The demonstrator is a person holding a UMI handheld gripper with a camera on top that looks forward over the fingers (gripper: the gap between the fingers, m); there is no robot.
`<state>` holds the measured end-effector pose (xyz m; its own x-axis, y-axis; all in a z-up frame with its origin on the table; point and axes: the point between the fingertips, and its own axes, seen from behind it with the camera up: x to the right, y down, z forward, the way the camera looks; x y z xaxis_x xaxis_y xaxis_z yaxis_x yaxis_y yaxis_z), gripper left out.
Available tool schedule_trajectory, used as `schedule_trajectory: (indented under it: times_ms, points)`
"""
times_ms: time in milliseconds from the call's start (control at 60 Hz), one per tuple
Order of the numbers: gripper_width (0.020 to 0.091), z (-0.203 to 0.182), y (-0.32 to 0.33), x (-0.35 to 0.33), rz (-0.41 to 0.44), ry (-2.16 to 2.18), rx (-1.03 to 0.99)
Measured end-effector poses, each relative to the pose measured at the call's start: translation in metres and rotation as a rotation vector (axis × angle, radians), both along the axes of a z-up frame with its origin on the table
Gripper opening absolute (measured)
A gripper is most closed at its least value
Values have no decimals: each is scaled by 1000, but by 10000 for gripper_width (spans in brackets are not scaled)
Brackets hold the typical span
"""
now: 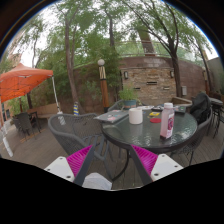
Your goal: Pour water
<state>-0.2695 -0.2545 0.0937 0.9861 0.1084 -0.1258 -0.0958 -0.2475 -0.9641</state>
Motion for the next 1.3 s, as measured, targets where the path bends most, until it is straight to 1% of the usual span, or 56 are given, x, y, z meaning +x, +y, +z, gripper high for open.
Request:
schedule_trajectory:
  times_ms: [100, 217, 350, 467, 633, 817, 933, 1117, 1133, 1150, 1167, 1183, 1200, 1250, 1300]
  points:
    - [827, -1, 6, 6, -2, -27, 12]
    - [828, -5, 10, 14, -30, -36, 2]
    - [828, -8, 15, 22, -24, -43, 7]
    - [824, -9, 35, 60, -74, -135, 56]
    - [826, -16, 80, 141, -189, -117, 63]
    - [830, -25, 128, 209, -267, -193, 83]
    - [827, -28, 157, 234, -288, -197, 88]
    - [821, -30, 192, 250, -307, -173, 100]
    - [812, -30, 194, 252, -312, -171, 102]
    - [781, -31, 197, 253, -315, -169, 103]
    - [723, -31, 199, 254, -316, -168, 101]
    - [603, -32, 201, 254, -313, -165, 99]
    - [545, -34, 202, 255, -317, -160, 92]
    - [545, -35, 205, 256, -351, -141, 106]
    - [539, -34, 205, 257, -360, -142, 123]
